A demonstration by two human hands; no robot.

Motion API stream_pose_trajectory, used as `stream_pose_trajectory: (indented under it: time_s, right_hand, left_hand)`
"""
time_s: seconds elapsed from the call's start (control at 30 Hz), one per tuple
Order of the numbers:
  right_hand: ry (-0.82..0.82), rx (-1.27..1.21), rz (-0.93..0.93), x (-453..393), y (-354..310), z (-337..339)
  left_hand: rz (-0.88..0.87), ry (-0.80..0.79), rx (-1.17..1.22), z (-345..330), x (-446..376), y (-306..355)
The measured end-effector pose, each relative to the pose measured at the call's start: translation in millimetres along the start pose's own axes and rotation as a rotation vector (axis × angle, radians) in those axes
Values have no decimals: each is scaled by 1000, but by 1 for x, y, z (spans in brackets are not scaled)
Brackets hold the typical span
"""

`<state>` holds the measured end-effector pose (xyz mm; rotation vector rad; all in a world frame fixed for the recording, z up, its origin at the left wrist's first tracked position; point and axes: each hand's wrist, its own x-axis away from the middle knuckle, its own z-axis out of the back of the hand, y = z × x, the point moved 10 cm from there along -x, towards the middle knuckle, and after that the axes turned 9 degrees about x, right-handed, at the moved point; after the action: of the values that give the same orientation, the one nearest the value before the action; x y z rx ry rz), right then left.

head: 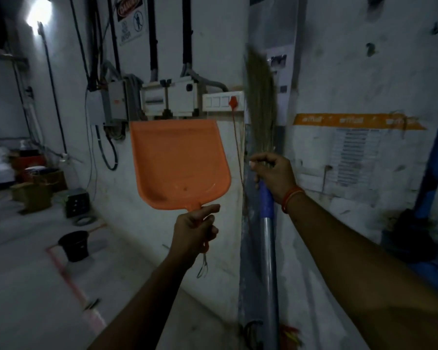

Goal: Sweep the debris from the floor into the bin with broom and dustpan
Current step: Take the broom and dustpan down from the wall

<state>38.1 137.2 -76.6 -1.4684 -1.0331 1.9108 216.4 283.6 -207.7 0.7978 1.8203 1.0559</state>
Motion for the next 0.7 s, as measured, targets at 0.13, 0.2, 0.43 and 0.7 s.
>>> stream_pose_trajectory:
  time_s: [0.13, 0.2, 0.43, 0.7]
  right_hand:
    - [-145, -114, -138, 10, 37, -52]
    - [-180, -159, -205, 20, 61, -77]
    - [-278, -240, -343, 45, 121, -145]
    - [-325, -264, -402, 58, 140, -191]
  left_hand:
    - [55, 51, -29, 35, 11, -18]
    - [76, 74, -26, 47, 20, -25]
    - [118, 175, -28, 84, 47, -50]
    - [173, 218, -80, 107, 69, -82]
